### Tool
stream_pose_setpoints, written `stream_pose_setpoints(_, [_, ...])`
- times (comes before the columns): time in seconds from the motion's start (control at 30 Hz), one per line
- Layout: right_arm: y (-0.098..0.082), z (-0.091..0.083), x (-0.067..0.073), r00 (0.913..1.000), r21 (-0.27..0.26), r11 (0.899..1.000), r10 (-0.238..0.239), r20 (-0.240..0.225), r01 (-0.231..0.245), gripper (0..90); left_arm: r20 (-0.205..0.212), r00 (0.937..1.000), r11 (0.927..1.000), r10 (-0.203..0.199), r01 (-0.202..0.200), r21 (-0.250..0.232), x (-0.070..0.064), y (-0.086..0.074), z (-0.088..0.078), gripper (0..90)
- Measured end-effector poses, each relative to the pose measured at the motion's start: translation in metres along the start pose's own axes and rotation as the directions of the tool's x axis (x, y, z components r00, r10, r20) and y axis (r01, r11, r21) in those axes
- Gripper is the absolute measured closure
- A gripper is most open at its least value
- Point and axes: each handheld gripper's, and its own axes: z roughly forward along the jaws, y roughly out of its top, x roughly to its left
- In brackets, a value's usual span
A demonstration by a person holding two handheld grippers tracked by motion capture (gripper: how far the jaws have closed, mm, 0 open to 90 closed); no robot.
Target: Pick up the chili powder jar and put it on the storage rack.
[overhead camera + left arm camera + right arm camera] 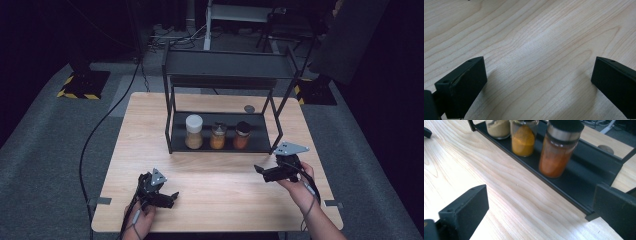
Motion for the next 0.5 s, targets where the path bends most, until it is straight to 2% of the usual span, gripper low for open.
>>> stream_pose_setpoints(0.5, [-0.025, 0.01, 0.003, 0.9995, 0.029, 0.999, 0.031, -0.008, -0.031, 0.4, 0.0, 1.0, 1.0, 0.0, 0.0, 0.0, 0.0, 0.0, 0.0, 0.0])
